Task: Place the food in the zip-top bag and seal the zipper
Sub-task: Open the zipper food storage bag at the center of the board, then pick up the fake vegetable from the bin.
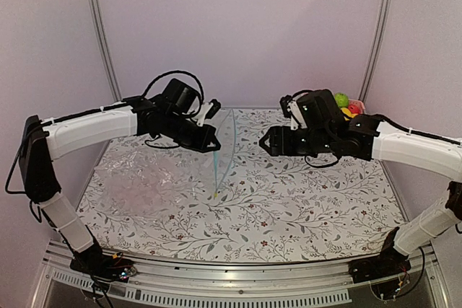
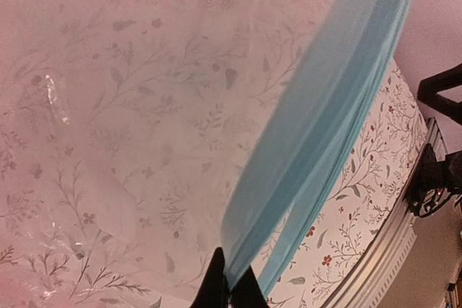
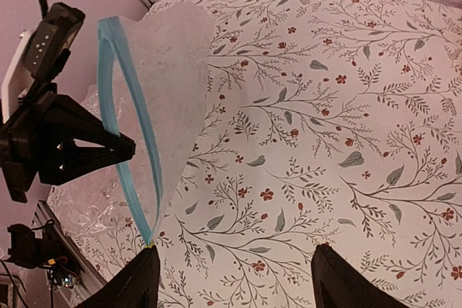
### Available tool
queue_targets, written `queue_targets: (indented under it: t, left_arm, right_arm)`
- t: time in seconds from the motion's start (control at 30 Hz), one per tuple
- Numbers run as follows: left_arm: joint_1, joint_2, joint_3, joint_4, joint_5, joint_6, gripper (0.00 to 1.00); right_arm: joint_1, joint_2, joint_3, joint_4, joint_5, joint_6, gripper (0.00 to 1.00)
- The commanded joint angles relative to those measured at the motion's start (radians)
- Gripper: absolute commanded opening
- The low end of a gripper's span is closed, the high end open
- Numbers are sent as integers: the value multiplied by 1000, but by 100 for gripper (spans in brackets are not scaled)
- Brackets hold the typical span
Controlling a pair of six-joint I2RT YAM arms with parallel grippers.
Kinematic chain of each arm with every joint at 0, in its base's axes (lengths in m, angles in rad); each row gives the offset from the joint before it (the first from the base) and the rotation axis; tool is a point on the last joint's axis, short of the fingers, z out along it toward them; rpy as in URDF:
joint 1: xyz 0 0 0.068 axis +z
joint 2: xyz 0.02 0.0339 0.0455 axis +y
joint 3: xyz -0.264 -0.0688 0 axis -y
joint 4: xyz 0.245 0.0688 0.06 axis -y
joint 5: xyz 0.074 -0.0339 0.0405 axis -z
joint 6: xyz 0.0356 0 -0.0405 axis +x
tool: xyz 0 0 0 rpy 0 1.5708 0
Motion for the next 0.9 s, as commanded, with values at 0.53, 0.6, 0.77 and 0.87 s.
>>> queue_targets:
  t: [0.53,0.6,0.77,0.87]
  left_arm:
    - [17,13,21,-13,-8,-2,0]
    - [18,13,21,-13,-8,-2,0]
    - [21,15,22,-16,-8,-2,0]
    - [22,19,24,-17,-6,-2,0]
  right_arm:
    - [-349,-8,176,-399,201,-143,92]
    - [-430,40,196,-391,177,-167,92]
    - [-579,178,296,-369,136,-220,93]
    - [-635,280,376,-366,124,-241,93]
